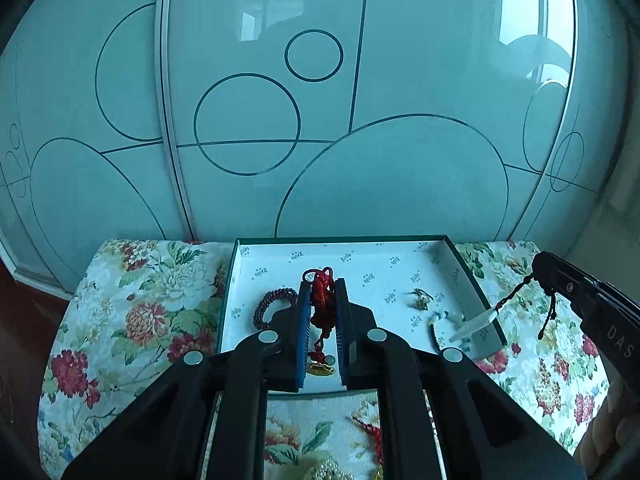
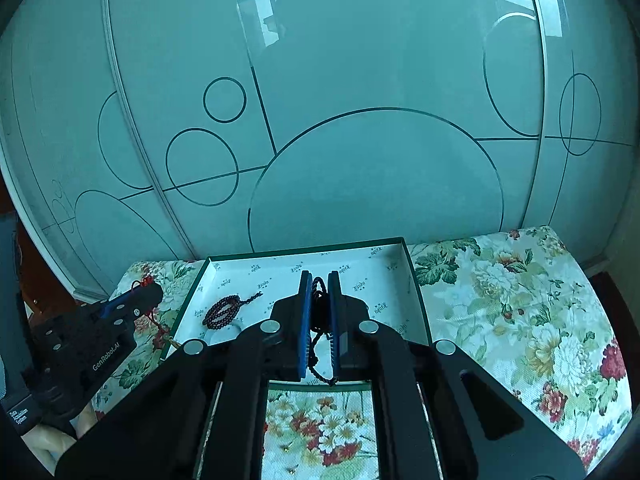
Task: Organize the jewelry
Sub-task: 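Open the left tool over the bangle while the right tool releases the cord in the box, then move both tools back out of the box toward the white pearl strand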
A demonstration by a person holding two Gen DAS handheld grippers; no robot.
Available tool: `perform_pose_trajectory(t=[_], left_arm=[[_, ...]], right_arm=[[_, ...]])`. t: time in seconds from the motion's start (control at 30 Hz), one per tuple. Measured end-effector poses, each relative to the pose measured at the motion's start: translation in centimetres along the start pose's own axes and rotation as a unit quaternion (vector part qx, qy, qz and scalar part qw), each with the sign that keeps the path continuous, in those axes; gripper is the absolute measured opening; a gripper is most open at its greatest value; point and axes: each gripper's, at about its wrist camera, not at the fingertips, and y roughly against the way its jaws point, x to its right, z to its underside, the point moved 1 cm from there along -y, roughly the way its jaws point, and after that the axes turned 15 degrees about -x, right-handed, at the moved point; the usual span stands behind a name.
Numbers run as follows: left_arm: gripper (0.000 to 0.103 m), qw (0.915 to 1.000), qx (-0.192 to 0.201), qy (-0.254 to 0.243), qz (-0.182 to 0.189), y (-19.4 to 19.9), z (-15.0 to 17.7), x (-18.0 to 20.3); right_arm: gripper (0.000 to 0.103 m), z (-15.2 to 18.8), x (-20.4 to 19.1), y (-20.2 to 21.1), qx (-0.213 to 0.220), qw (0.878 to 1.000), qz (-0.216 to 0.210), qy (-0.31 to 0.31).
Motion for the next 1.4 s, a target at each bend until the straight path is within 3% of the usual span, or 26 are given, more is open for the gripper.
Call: perform_pose_trajectory(t=[0.37, 0.63, 0.7, 0.73, 0.77, 0.83, 0.87, 0.9, 1.17, 1.4], left_arm=[[0.011, 0.9984, -0.057, 0.000, -0.005, -9.1, -1.2, -1.1], [0.012, 0.9950, -0.098, 0.017, -0.008, -13.9, -1.6, -2.6], [0.015, 0.9937, -0.110, 0.018, -0.011, -14.9, -1.6, -2.8], [0.021, 0.9933, -0.113, 0.020, -0.014, -15.2, -1.7, -2.9], [0.037, 0.9929, -0.115, 0.023, -0.016, -15.4, -1.7, -3.0], [0.054, 0.9931, -0.112, 0.031, -0.017, -15.5, -1.6, -3.2], [0.058, 0.9935, -0.108, 0.034, -0.016, -15.4, -1.6, -3.2], [0.059, 0.9936, -0.106, 0.034, -0.016, -15.3, -1.6, -3.3], [0.070, 0.9943, -0.094, 0.047, -0.017, -12.2, -1.0, -3.8], [0.074, 0.9950, -0.085, 0.047, -0.022, -8.4, 1.6, -4.0]], right_arm=[[0.008, -0.6, 1.1, -8.6, -0.070, 0.997, 0.006, -0.014], [0.008, -1.3, 0.8, -13.4, -0.097, 0.995, 0.016, -0.017], [0.008, -1.4, 0.9, -14.4, -0.105, 0.994, 0.012, -0.021], [0.009, -1.4, 1.0, -14.9, -0.110, 0.994, 0.012, -0.022], [0.010, -1.4, 1.1, -15.2, -0.114, 0.993, 0.013, -0.023], [0.014, -1.4, 1.4, -15.7, -0.116, 0.993, 0.014, -0.029], [0.022, -1.4, 1.5, -15.7, -0.116, 0.993, 0.015, -0.032], [0.027, -1.3, 1.7, -15.7, -0.114, 0.993, 0.014, -0.035], [0.028, -0.6, 2.4, -12.5, -0.095, 0.994, 0.026, -0.040], [0.029, 1.7, 2.7, -8.5, -0.083, 0.995, 0.032, -0.055]])
